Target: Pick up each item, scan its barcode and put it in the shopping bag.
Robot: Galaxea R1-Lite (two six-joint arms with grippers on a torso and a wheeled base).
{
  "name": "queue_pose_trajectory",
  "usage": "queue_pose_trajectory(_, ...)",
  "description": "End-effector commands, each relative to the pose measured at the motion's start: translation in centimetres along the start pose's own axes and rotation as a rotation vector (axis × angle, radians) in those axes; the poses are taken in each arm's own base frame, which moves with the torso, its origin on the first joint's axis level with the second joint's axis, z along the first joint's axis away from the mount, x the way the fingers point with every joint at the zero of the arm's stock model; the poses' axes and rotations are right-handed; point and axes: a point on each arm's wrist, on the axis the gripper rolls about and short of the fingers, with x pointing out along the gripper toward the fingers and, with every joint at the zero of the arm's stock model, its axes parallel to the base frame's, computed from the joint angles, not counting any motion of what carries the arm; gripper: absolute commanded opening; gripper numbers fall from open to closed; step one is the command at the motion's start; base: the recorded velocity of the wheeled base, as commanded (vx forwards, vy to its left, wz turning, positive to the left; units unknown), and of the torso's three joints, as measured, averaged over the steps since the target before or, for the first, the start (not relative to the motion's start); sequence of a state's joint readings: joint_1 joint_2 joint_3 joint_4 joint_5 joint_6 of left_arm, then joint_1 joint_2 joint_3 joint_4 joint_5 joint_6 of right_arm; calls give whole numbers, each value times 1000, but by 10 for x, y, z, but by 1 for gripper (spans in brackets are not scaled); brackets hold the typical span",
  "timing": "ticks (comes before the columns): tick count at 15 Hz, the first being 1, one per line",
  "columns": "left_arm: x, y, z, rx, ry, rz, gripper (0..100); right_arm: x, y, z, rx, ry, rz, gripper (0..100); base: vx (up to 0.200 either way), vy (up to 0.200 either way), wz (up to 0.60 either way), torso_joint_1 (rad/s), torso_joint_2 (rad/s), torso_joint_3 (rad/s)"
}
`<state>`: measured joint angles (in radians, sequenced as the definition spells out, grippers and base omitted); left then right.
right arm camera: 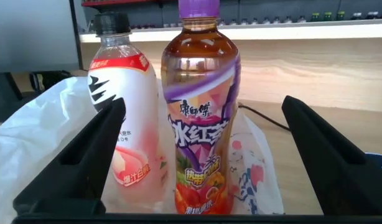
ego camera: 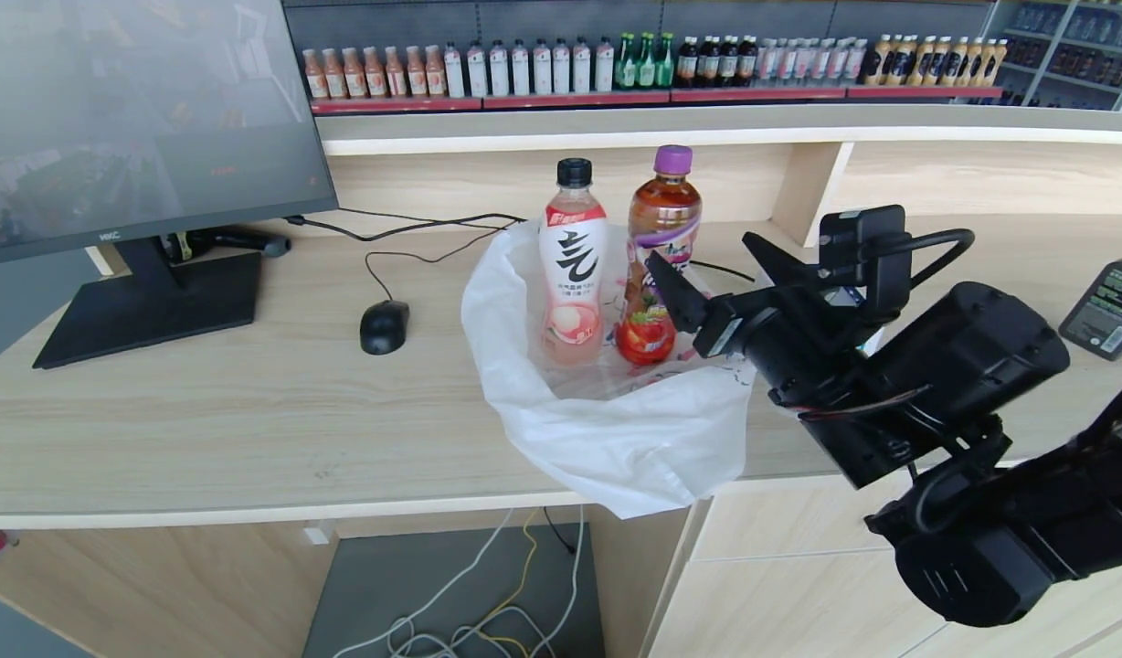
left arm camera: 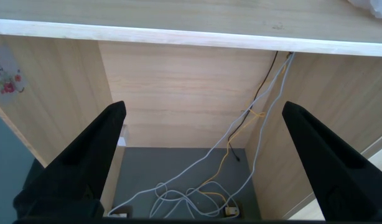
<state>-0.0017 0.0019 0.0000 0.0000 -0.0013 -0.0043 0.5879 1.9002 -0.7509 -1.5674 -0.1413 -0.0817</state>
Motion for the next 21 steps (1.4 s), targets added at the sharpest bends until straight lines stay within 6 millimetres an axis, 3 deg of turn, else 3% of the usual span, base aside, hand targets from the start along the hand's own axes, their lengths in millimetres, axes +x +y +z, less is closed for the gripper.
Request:
queue_pose_trajectory(1, 0, 0, 0, 0, 0, 1, 100, -26, -4, 8, 3, 42, 6, 100, 0, 0, 0, 0, 0, 0)
queue_pose_trajectory(5, 0, 0, 0, 0, 0, 1, 100, -63, 4, 18, 47, 93, 54, 100, 0, 0, 0, 0, 0, 0)
queue_pose_trajectory(11, 0, 0, 0, 0, 0, 0, 100, -61, 10, 28, 88, 55, 75, 100, -100, 0, 0, 5, 2, 3)
queue_pose_trajectory(15, 0, 0, 0, -2, 0, 0, 100, -72, 8, 27, 91, 79, 76, 100, 0, 0, 0, 0, 0, 0)
queue_pose_trajectory(21, 0, 0, 0, 1, 0, 0, 100, -75, 6, 30, 109, 77, 72, 100, 0, -200, 0, 9, 6, 2)
